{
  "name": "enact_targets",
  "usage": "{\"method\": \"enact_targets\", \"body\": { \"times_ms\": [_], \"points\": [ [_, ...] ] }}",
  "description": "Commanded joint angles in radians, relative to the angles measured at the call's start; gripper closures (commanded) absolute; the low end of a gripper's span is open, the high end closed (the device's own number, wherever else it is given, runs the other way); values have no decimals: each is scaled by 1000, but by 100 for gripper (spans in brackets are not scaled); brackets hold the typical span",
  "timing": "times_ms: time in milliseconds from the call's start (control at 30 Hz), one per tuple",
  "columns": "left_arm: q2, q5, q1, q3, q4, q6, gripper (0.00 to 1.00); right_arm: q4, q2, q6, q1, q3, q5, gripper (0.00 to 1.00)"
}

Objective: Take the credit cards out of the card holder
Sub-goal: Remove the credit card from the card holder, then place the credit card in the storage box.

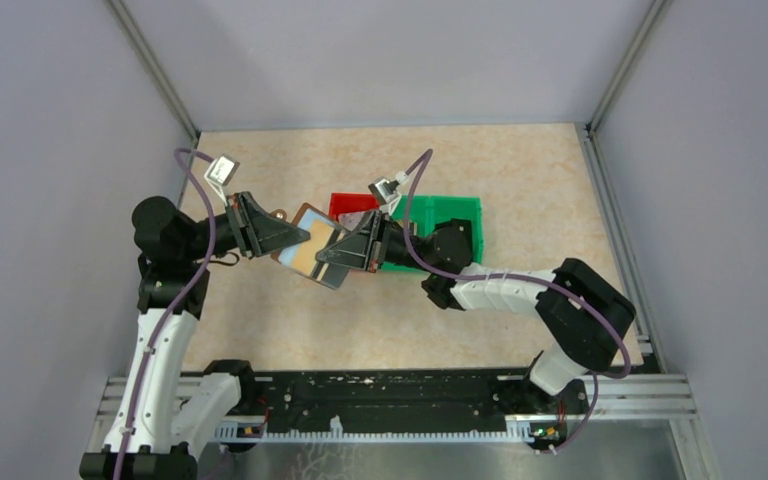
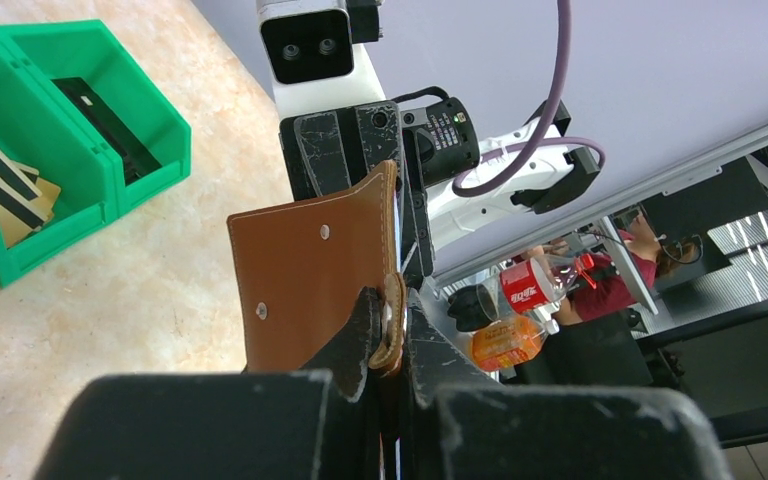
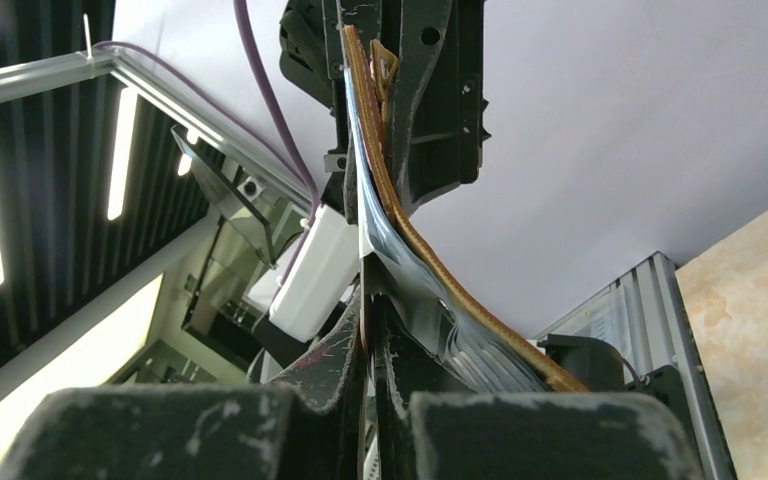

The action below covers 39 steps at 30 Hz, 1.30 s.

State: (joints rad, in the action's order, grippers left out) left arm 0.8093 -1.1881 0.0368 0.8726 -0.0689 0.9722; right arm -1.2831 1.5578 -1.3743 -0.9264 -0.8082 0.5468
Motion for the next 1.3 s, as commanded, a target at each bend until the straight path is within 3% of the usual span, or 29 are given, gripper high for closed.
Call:
{"method": "enact_targets", "body": {
  "times_ms": [0, 567, 800, 967, 1133, 1200, 1267],
  "points": [
    [-12, 10, -5, 35, -30, -2, 100, -107, -8, -14, -1, -21, 5, 100],
    [-14, 38, -5, 58, -27, -16, 100, -170, -51, -14, 2, 111, -2, 100],
    [-12, 66, -6, 92, 64, -141, 100, 27, -162, 32, 78, 174, 79, 100],
    [-8, 91, -6, 114, 145, -226, 100, 378, -310, 177, 172, 173, 160, 100],
    [-6, 111, -6, 138, 209, -335, 100, 1014, -416, 516, 290, 35, 207, 100],
    [-3, 123, -6, 152, 251, -398, 100, 1317, -406, 693, 327, -65, 158, 100],
    [-3, 119, -6, 155, 269, -431, 100, 1514, -378, 831, 351, -152, 95, 100]
  ]
}}
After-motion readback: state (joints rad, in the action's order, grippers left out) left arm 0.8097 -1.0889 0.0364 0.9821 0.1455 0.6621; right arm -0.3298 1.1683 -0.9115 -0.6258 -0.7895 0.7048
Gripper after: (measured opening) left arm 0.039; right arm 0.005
